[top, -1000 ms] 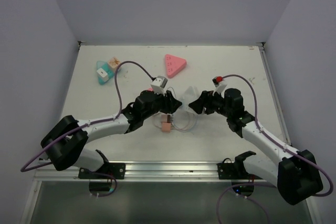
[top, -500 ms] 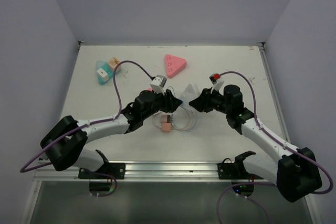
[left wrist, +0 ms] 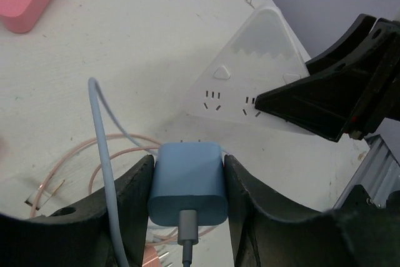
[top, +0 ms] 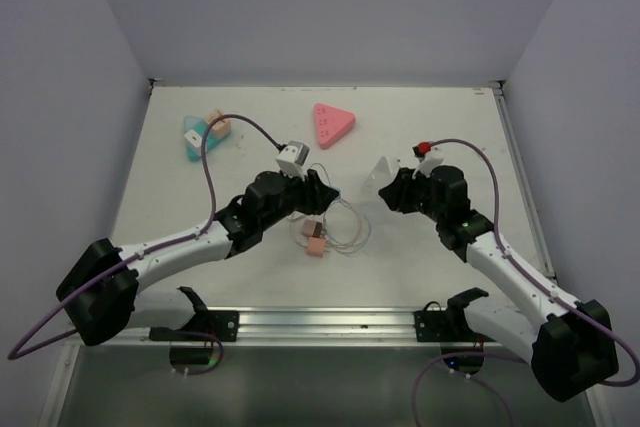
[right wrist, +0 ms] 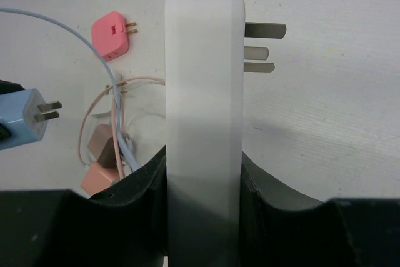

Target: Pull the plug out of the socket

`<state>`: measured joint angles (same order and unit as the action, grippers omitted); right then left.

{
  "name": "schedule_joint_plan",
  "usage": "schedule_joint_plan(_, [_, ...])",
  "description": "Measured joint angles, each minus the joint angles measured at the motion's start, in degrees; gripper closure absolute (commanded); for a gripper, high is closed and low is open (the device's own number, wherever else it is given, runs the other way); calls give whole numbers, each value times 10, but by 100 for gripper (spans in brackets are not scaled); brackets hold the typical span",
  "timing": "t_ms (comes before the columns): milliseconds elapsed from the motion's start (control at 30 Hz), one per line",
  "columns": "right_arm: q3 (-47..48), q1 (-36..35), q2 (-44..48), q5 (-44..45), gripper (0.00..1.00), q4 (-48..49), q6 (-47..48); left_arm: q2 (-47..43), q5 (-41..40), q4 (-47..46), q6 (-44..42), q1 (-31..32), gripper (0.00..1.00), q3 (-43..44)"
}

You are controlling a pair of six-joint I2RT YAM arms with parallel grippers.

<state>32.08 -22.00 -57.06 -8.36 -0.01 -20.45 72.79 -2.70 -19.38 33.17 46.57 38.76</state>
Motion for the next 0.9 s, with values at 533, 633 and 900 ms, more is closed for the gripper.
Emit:
schedule_joint_plan(533, [-3,56,18,50,100,27,-61,140,62,54,2,14,55,-5])
schedule_joint_plan(633, [-3,78,-11,36,100,57,-85,151,68,58,2,20,43,-5])
schedule_joint_plan(900, [19,92,-157,-16,100,143,-141,137,50,71,7,22,10,-5])
